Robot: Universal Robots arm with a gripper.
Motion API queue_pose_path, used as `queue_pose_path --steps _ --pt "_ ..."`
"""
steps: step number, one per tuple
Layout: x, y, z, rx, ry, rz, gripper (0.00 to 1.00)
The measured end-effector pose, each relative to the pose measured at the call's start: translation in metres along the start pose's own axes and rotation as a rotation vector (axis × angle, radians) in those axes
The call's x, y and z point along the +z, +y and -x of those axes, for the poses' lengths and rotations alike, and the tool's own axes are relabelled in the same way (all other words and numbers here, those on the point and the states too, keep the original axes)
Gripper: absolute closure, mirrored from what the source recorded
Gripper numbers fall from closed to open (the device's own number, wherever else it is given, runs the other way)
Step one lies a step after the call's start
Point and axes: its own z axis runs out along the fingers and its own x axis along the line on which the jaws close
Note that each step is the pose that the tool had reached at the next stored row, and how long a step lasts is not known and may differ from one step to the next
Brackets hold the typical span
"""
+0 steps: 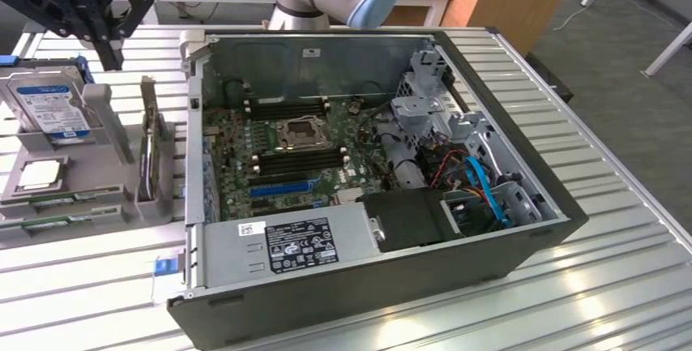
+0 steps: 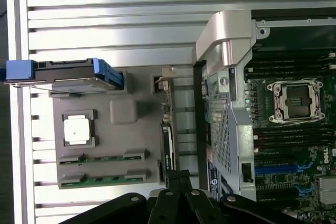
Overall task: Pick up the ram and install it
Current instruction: 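Reach for the ram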
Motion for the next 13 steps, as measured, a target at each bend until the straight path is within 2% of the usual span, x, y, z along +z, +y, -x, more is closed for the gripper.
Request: queue_pose_path --steps 13 --pt "0.0000 -0.0016 -0.021 0.000 0.0000 0.0000 0.90"
